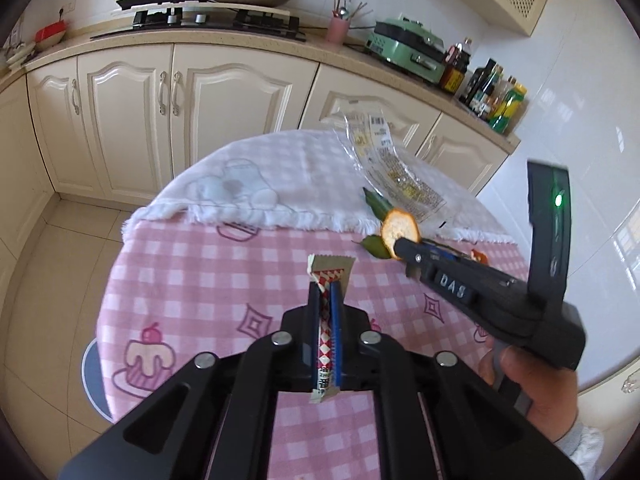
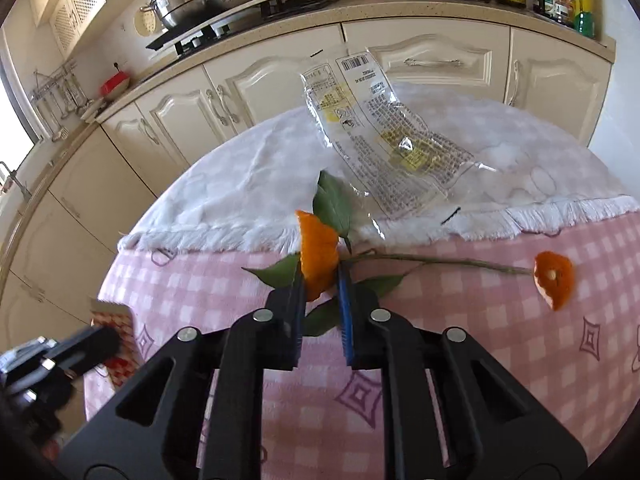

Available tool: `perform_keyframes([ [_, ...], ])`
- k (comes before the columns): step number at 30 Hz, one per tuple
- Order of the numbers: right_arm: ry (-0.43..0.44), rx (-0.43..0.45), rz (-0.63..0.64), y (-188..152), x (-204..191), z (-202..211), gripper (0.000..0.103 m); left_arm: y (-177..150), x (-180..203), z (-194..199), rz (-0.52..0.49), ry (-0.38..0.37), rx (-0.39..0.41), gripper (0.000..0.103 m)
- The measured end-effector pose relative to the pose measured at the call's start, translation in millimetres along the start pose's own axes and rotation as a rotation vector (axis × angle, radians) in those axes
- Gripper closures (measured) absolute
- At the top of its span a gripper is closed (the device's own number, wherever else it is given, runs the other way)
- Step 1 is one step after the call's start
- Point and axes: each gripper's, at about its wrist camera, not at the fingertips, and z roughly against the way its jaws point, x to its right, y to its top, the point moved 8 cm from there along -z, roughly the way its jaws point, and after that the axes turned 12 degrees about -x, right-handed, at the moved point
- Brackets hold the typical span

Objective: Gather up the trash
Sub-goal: 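Carry packet and flower toward the blue bin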

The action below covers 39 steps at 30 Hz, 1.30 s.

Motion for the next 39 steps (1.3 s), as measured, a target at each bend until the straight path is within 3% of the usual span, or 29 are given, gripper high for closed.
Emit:
perform_keyframes([
  [10,0.064,0.082,0.065,-27,-59,49,0.089,-10,-32,45,0.049,-0.067,0.063,0.099],
  [15,0.138,0.094,0.144,-39,-119,69,0.089,-21,-62,78,0.087,-0.07,0.112,0.099],
  [20,0.213,0.084,0.254,-58,-201,69,0.089,-46,-117,110,0.154,-0.033,0.149,0.099],
  [26,0.287,0.013,0.367,-91,-298,37,0.089,-89,-210,144,0.274,0.085,0.173,0.099],
  [31,0.313,-0.091,0.445,-126,-364,-13,0.089,-119,-281,148,0.374,0.155,0.148,0.099],
  [39,0.262,-0.286,0.481,-162,-399,-118,0.089,-158,-364,96,0.505,0.183,0.036,0.099],
])
